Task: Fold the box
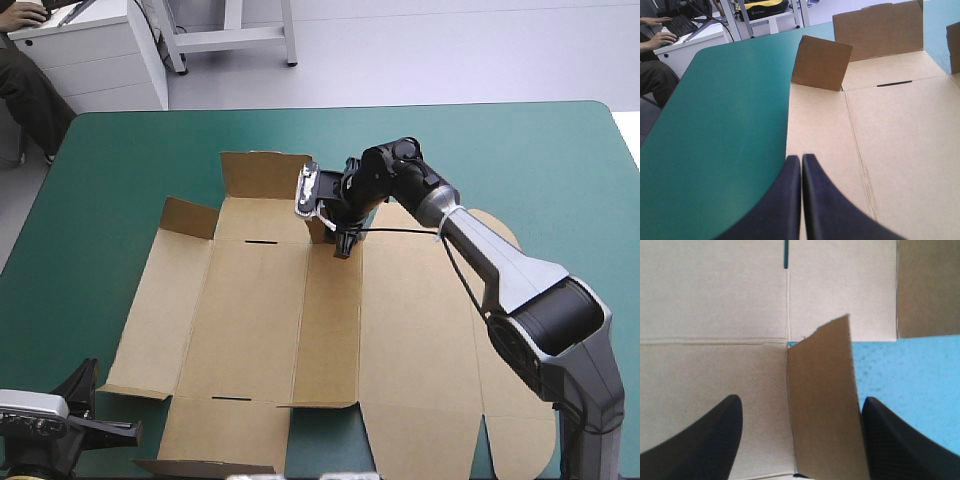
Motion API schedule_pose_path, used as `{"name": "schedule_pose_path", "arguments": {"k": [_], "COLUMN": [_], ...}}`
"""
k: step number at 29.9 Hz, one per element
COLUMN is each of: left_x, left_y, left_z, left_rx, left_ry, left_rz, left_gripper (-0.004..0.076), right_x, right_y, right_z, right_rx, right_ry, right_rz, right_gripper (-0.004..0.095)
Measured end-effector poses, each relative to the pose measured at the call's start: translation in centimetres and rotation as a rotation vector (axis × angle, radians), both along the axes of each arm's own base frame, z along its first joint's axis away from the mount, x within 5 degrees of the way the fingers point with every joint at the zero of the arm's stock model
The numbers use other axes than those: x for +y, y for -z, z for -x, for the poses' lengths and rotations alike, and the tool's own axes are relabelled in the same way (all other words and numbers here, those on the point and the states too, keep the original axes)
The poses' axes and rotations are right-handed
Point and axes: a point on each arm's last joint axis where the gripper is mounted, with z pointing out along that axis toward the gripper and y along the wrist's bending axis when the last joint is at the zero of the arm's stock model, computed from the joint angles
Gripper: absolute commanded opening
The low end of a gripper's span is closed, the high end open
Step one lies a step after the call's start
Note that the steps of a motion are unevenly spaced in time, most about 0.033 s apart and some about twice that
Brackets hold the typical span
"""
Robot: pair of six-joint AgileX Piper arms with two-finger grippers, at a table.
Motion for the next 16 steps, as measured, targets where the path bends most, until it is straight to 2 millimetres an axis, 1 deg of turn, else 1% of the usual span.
{"name": "schedule_pose_path", "arguments": {"k": [2, 3, 5, 6, 7, 12, 16], "left_x": [0.0, 0.0, 0.0, 0.0, 0.0, 0.0, 0.0], "left_y": [0.0, 0.0, 0.0, 0.0, 0.0, 0.0, 0.0], "left_z": [0.0, 0.0, 0.0, 0.0, 0.0, 0.0, 0.0], "left_rx": [-0.001, -0.001, 0.000, 0.000, 0.000, 0.000, 0.000], "left_ry": [0.000, 0.000, 0.000, 0.000, 0.000, 0.000, 0.000], "left_rz": [0.000, 0.000, 0.000, 0.000, 0.000, 0.000, 0.000], "left_gripper": [-0.0010, -0.0010, -0.0010, -0.0010, -0.0010, -0.0009, 0.0005], "right_x": [-0.3, -0.5, -0.8, -1.0, -1.1, -2.5, -4.7], "right_y": [-0.4, -0.8, -1.6, -2.0, -2.6, -5.6, -7.7], "right_z": [0.1, 0.1, 0.3, 0.4, 0.6, 1.5, 1.9], "right_rx": [0.039, 0.051, 0.070, 0.076, 0.075, 0.113, 0.152], "right_ry": [0.120, 0.176, 0.274, 0.312, 0.331, 0.513, 0.671], "right_rz": [-0.029, -0.045, -0.079, -0.097, -0.112, -0.242, -0.322], "right_gripper": [0.0360, 0.0270, 0.0054, -0.0027, -0.0002, -0.0001, -0.0001]}}
